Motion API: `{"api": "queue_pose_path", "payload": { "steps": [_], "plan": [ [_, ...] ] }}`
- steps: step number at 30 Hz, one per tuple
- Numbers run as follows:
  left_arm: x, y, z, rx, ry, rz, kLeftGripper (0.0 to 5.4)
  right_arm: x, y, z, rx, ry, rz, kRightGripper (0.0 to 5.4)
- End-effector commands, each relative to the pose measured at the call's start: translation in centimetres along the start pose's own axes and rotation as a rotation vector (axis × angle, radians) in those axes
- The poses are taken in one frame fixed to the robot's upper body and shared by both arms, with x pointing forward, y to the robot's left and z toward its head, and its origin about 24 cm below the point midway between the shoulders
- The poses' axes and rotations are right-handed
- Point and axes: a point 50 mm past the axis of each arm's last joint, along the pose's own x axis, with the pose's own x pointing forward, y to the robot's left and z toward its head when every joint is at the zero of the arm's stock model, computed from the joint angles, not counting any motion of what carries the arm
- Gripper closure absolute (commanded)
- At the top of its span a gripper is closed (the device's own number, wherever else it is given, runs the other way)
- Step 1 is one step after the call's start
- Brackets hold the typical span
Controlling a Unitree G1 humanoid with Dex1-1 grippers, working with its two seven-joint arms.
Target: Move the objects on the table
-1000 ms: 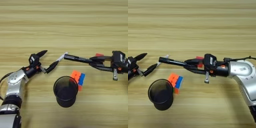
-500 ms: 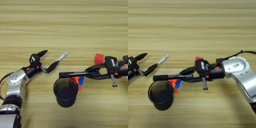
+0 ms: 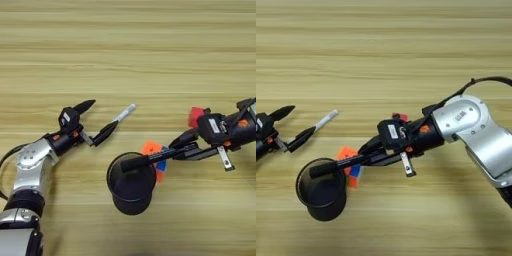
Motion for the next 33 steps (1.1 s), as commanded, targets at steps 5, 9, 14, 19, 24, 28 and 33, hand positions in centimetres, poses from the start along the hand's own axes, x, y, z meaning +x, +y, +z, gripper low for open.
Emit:
{"api": "queue_pose_path", "payload": {
  "steps": [5, 9, 14, 19, 24, 28, 33],
  "plan": [
    [0.0, -0.3, -0.1, 0.000, 0.001, 0.002, 0.00, -0.1, -0.8, 0.9, -0.081, 0.115, 0.060, 4.51],
    [0.1, -0.4, -0.2, -0.002, -0.002, 0.003, 0.00, 0.3, -0.9, 0.8, -0.090, 0.139, 0.087, 4.51],
    [0.1, -0.4, -0.2, -0.003, -0.004, 0.003, 0.00, 0.9, -1.0, 0.8, -0.099, 0.151, 0.109, 4.51],
    [0.1, -0.5, -0.2, -0.005, -0.006, 0.005, 0.00, 1.8, -1.2, 1.1, -0.115, 0.149, 0.127, 4.51],
    [0.1, -0.5, -0.3, -0.008, -0.005, 0.007, 0.00, 2.3, -1.3, 1.4, -0.129, 0.139, 0.136, 4.51],
    [0.1, -0.6, -0.3, -0.009, -0.006, 0.007, 0.00, 2.6, -1.4, 1.6, -0.138, 0.132, 0.142, 4.51],
    [0.2, -0.6, -0.3, -0.009, -0.006, 0.009, 0.00, 2.7, -1.4, 1.7, -0.145, 0.122, 0.142, 4.51]
  ]
}}
